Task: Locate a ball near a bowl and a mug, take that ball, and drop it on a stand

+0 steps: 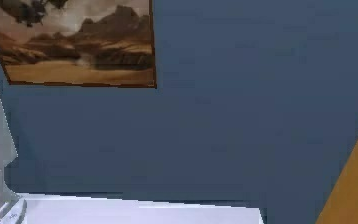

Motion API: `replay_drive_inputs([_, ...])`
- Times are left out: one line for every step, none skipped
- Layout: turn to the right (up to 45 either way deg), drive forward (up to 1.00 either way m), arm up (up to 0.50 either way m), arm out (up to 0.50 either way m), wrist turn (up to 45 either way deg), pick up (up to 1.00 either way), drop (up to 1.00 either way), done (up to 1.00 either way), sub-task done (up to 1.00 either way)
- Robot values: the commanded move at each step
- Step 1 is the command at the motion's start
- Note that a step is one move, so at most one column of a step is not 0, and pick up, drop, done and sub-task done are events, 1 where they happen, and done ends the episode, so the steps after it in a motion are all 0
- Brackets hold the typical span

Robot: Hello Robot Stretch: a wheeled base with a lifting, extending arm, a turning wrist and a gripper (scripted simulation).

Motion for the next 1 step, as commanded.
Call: replay_drive_inputs([9.0, 0.00, 0.00, 0.00, 0.0, 0.00, 0.00, 0.00, 0.00])
